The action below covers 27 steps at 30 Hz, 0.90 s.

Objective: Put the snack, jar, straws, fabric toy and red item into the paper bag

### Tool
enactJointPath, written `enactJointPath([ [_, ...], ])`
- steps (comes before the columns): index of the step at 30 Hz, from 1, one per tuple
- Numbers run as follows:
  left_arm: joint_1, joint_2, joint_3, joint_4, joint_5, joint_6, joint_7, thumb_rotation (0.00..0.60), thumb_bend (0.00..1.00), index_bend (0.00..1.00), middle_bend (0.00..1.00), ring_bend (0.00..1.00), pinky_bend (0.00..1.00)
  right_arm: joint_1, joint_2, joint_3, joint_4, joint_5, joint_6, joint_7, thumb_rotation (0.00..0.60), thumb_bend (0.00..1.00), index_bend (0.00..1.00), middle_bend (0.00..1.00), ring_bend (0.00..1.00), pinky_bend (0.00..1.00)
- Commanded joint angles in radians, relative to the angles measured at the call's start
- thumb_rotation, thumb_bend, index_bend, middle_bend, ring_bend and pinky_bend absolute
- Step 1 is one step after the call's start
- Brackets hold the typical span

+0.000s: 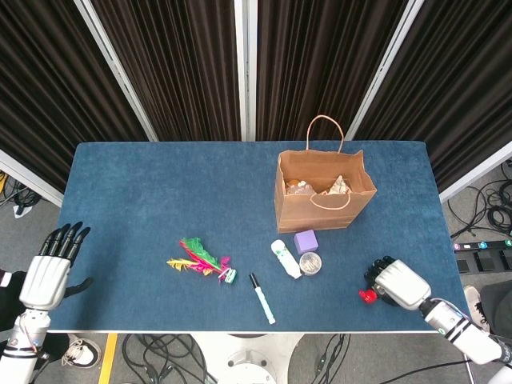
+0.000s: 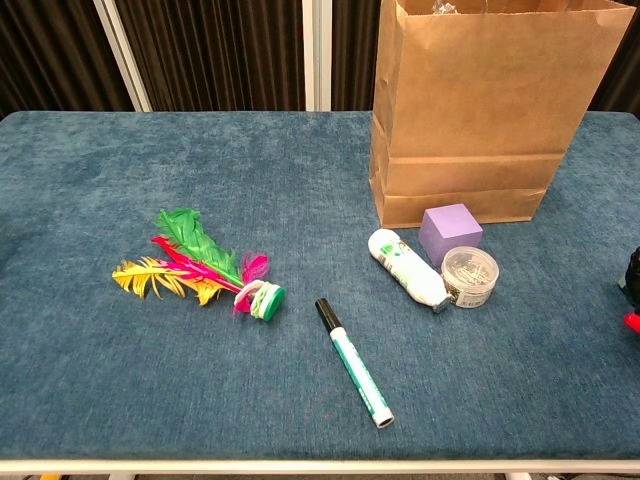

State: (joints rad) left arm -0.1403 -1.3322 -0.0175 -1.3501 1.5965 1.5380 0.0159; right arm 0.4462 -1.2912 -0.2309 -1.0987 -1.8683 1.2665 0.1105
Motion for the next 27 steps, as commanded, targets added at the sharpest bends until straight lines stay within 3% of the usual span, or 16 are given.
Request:
enactJointPath([
  [1, 0.001, 0.002, 0.0, 0.0, 0.0, 0.002, -0.005, 0.6, 0.1, 0.11, 0.16, 0.01, 0.13, 0.001, 0.027, 0.013, -0.041, 0.003, 0.015, -0.031, 0.6, 0.18, 0.55, 0.43, 0.34, 0.37],
  [7, 0.002, 0.006, -0.002, -0.001, 0.0, 0.007, -0.023, 0.6, 0.1, 0.11, 0.16, 0.01, 0.13, 0.027, 0.129, 0.058, -0.208, -0.02, 0.071, -0.126, 0.6, 0.18, 0.55, 0.44, 0.34, 0.37],
  [14, 0.0, 0.003, -0.005, 0.001, 0.008, 0.015, -0.04, 0.6, 0.1, 0.11, 0.16, 0.01, 0.13, 0.095, 0.328, 0.144, -0.55, -0.067, 0.093, -0.293, 0.6, 0.19, 0.56, 0.44, 0.34, 0.38],
  [21, 0.004, 0.009, -0.007, 0.005, 0.014, 0.033, -0.057, 0.6, 0.1, 0.11, 0.16, 0.01, 0.13, 0.174, 0.481, 0.3, -0.83, -0.017, 0.058, -0.424, 0.6, 0.19, 0.56, 0.44, 0.35, 0.39],
  [27, 0.006, 0.017, -0.011, 0.004, 0.011, 0.038, -0.067, 0.6, 0.1, 0.11, 0.16, 0.01, 0.13, 0.244, 0.533, 0.441, -0.93, 0.117, 0.006, -0.452, 0.6, 0.19, 0.57, 0.45, 0.35, 0.4],
])
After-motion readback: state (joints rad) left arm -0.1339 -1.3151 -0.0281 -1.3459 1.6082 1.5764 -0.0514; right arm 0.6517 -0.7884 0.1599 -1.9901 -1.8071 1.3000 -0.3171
